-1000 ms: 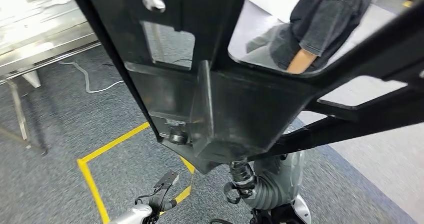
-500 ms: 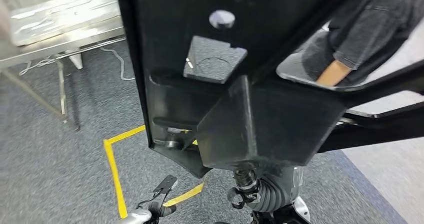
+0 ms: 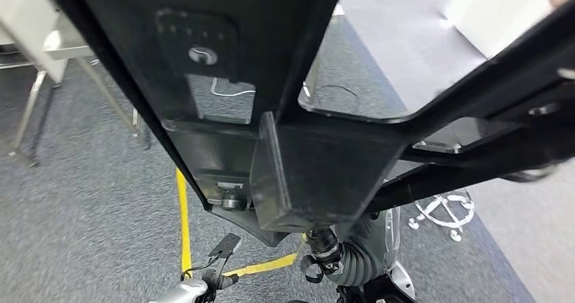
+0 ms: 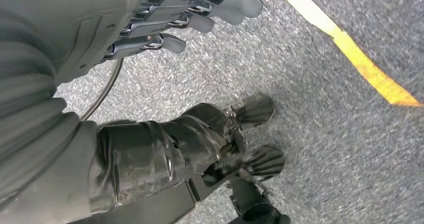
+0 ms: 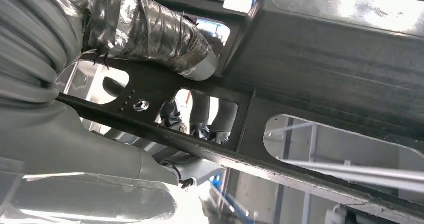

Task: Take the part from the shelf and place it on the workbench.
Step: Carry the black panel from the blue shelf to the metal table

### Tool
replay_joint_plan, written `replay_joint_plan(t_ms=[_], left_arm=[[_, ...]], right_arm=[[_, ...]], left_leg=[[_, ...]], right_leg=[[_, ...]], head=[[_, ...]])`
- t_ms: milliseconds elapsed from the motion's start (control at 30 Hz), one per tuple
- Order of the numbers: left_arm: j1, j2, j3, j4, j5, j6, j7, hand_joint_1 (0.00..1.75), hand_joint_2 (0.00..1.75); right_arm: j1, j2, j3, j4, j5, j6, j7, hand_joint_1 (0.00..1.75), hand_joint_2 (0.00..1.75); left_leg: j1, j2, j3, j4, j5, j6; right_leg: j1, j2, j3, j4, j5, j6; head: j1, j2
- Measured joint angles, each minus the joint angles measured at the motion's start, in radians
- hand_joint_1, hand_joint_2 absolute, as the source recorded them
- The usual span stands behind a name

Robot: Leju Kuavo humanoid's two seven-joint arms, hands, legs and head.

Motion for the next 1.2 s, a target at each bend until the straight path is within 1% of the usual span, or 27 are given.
replay_joint_plan(t_ms=[67,133,200,233,300,333,367,400,433,467,533,567,600,633,700,733,800,867,900,933,967,1000,1033,1100,1133,1167,1200], left_arm=[[-0.002,-0.004,0.000,0.000,-0.013,0.000,-0.009,0.00,1.75],[-0.005,-0.008,0.000,0.000,-0.018,0.001,-0.019,0.00,1.75],[-0.005,-0.009,0.000,0.000,-0.018,0.001,-0.023,0.00,1.75],[-0.005,-0.009,0.000,0.000,-0.016,0.002,-0.023,0.00,1.75],[-0.007,-0.008,0.000,0.000,-0.010,0.004,-0.023,0.00,1.75],[-0.008,-0.008,0.000,0.000,-0.006,0.004,-0.024,0.00,1.75],[-0.009,-0.008,0.000,0.000,-0.003,0.004,-0.024,0.00,1.75],[-0.009,-0.008,0.000,0.000,-0.001,0.004,-0.025,0.00,1.75],[-0.008,-0.008,0.000,0.000,0.001,0.004,-0.025,0.00,1.75],[-0.007,-0.007,0.000,0.000,0.002,0.004,-0.026,0.00,1.75],[-0.007,-0.006,0.000,0.000,0.004,0.004,-0.026,0.00,1.75],[-0.009,-0.006,0.000,0.000,0.006,0.004,-0.027,0.00,1.75],[-0.010,-0.006,0.000,0.000,0.009,0.004,-0.029,0.00,1.75],[-0.011,-0.005,0.000,0.000,0.011,0.004,-0.031,0.00,1.75],[-0.012,-0.003,0.000,0.001,0.012,0.004,-0.037,0.00,1.75],[-0.012,-0.002,0.000,0.001,0.011,0.004,-0.039,0.00,1.75],[-0.015,-0.001,0.000,0.001,0.009,0.005,-0.041,0.00,1.75],[-0.018,-0.002,0.000,0.001,0.009,0.006,-0.042,0.00,1.75],[-0.018,-0.002,0.000,0.001,0.009,0.006,-0.042,0.00,1.75],[-0.017,-0.002,0.000,0.001,0.009,0.006,-0.042,0.00,1.75],[-0.016,-0.002,0.000,0.001,0.009,0.006,-0.042,0.00,1.75],[-0.015,-0.002,0.000,0.001,0.009,0.006,-0.042,0.00,1.75],[-0.015,-0.002,0.000,0.001,0.009,0.006,-0.042,0.00,1.75],[-0.016,-0.003,0.000,0.001,0.009,0.006,-0.042,0.00,1.75],[-0.017,-0.003,0.000,0.001,0.009,0.006,-0.042,0.00,1.75],[-0.017,-0.004,0.000,0.001,0.009,0.006,-0.043,0.00,1.75],[-0.016,-0.004,0.000,0.001,0.008,0.007,-0.043,0.00,1.75]], right_arm=[[-0.005,0.001,0.000,0.002,0.009,-0.002,0.001,1.75,1.75],[-0.009,0.003,0.000,0.004,0.012,-0.003,0.004,1.75,1.75],[-0.012,0.006,0.000,0.006,0.012,-0.003,0.007,1.75,1.75],[-0.014,0.009,0.000,0.007,0.012,-0.003,0.007,1.75,1.75],[-0.018,0.015,0.000,0.009,0.016,-0.005,0.008,1.75,1.75],[-0.018,0.017,0.001,0.009,0.020,-0.007,0.010,1.75,1.75],[-0.018,0.018,0.001,0.010,0.024,-0.010,0.012,1.75,1.75],[-0.018,0.018,0.001,0.011,0.028,-0.013,0.015,1.75,1.75],[-0.017,0.018,0.002,0.011,0.030,-0.015,0.018,1.75,1.75],[-0.017,0.018,0.002,0.011,0.031,-0.016,0.020,1.75,1.75],[-0.018,0.018,0.003,0.011,0.032,-0.017,0.022,1.75,1.75],[-0.018,0.018,0.004,0.011,0.033,-0.018,0.024,1.75,1.75],[-0.018,0.018,0.004,0.012,0.036,-0.019,0.025,1.75,1.75],[-0.019,0.018,0.005,0.012,0.039,-0.020,0.026,1.75,1.75],[-0.020,0.018,0.006,0.012,0.048,-0.022,0.027,1.75,1.75],[-0.021,0.018,0.006,0.012,0.053,-0.023,0.028,1.75,1.75],[-0.024,0.018,0.006,0.012,0.062,-0.026,0.031,1.75,1.75],[-0.024,0.018,0.007,0.011,0.066,-0.028,0.037,1.75,1.75],[-0.023,0.018,0.007,0.011,0.067,-0.029,0.039,1.75,1.75],[-0.022,0.018,0.007,0.011,0.067,-0.030,0.040,1.75,1.75],[-0.022,0.018,0.007,0.011,0.067,-0.031,0.041,1.75,1.75],[-0.022,0.018,0.007,0.011,0.067,-0.031,0.041,1.75,1.75],[-0.022,0.018,0.007,0.011,0.067,-0.031,0.041,1.75,1.75],[-0.023,0.018,0.007,0.011,0.067,-0.032,0.041,1.75,1.75],[-0.023,0.018,0.007,0.011,0.068,-0.032,0.041,1.75,1.75],[-0.023,0.018,0.008,0.011,0.068,-0.033,0.042,1.75,1.75],[-0.023,0.018,0.008,0.011,0.068,-0.033,0.042,1.75,1.75]], left_leg=[[0.000,-0.027,-0.003,0.004,0.000,-0.004],[0.004,-0.050,-0.012,0.005,0.003,-0.016],[0.009,-0.072,-0.018,0.001,0.008,-0.032],[0.009,-0.065,-0.020,0.004,0.006,-0.038],[0.005,-0.010,-0.047,0.057,-0.027,-0.046],[0.005,0.027,-0.073,0.111,-0.056,-0.049],[0.007,0.052,-0.104,0.173,-0.085,-0.053],[0.009,0.063,-0.131,0.225,-0.102,-0.057],[0.012,0.068,-0.145,0.251,-0.104,-0.061],[0.013,0.072,-0.140,0.241,-0.089,-0.064],[0.016,0.095,-0.078,0.124,-0.030,-0.067],[0.013,0.114,-0.046,0.067,-0.012,-0.064],[0.010,0.129,-0.024,0.027,-0.002,-0.059],[0.006,0.135,-0.018,0.013,-0.004,-0.053],[0.003,0.121,-0.020,0.013,-0.007,-0.040],[0.005,0.110,-0.018,0.011,-0.006,-0.035],[0.011,0.089,-0.012,0.005,-0.004,-0.024],[0.013,0.066,-0.010,0.003,-0.003,-0.016],[0.012,0.054,-0.010,0.003,-0.003,-0.014],[0.010,0.040,-0.010,0.003,-0.003,-0.014],[0.009,0.026,-0.009,0.004,-0.003,-0.014],[0.009,0.010,-0.008,0.004,-0.003,-0.014],[0.009,-0.005,-0.007,0.005,-0.003,-0.014],[0.010,-0.032,-0.009,0.006,-0.002,-0.019],[0.012,-0.043,-0.012,0.007,0.000,-0.025],[0.015,-0.053,-0.017,0.005,0.003,-0.032],[0.017,-0.065,-0.021,0.003,0.006,-0.040]], right_leg=[[-0.003,0.046,0.052,-0.129,0.059,-0.008],[-0.003,0.081,0.078,-0.192,0.073,-0.014],[-0.002,0.066,0.084,-0.201,0.076,-0.022],[-0.003,0.054,0.088,-0.207,0.079,-0.027],[-0.007,0.026,0.098,-0.221,0.084,-0.038],[-0.004,0.011,0.101,-0.223,0.084,-0.042],[-0.002,-0.005,0.102,-0.223,0.083,-0.045],[-0.001,-0.020,0.102,-0.222,0.081,-0.046],[-0.001,-0.034,0.102,-0.220,0.079,-0.045],[-0.001,-0.048,0.102,-0.219,0.076,-0.044],[-0.004,-0.074,0.105,-0.211,0.067,-0.037],[-0.002,-0.085,0.106,-0.206,0.062,-0.032],[0.001,-0.094,0.106,-0.202,0.057,-0.026],[0.004,-0.102,0.108,-0.200,0.053,-0.020],[0.007,-0.118,0.114,-0.202,0.048,-0.009],[0.005,-0.116,0.118,-0.201,0.044,-0.003],[0.000,-0.075,0.105,-0.160,0.011,0.006],[-0.002,-0.024,0.049,-0.043,-0.048,0.009],[-0.002,-0.015,0.014,0.022,-0.071,0.008],[-0.001,-0.011,-0.011,0.065,-0.078,0.008],[-0.001,-0.008,-0.022,0.075,-0.066,0.006],[-0.001,-0.005,-0.013,0.044,-0.036,0.003],[-0.002,0.006,0.013,-0.019,0.006,-0.002],[-0.005,0.056,0.066,-0.144,0.057,-0.012],[-0.005,0.076,0.080,-0.180,0.066,-0.015],[-0.004,0.087,0.085,-0.191,0.062,-0.017],[-0.002,0.080,0.087,-0.198,0.064,-0.020]], head=[[0.001,0.000],[0.002,0.000],[0.004,0.000],[0.004,0.000],[-0.004,0.000],[-0.008,0.000],[-0.012,0.000],[-0.012,0.000],[-0.012,0.000],[-0.013,0.000],[-0.013,0.000],[-0.013,0.000],[-0.013,0.000],[-0.011,0.000],[-0.009,0.000],[-0.008,0.000],[-0.004,0.000],[0.001,0.000],[0.003,0.000],[0.004,0.000],[0.004,0.000],[0.004,0.000],[0.005,0.000],[0.004,0.000],[0.005,0.000],[0.006,0.000],[0.007,0.000]])
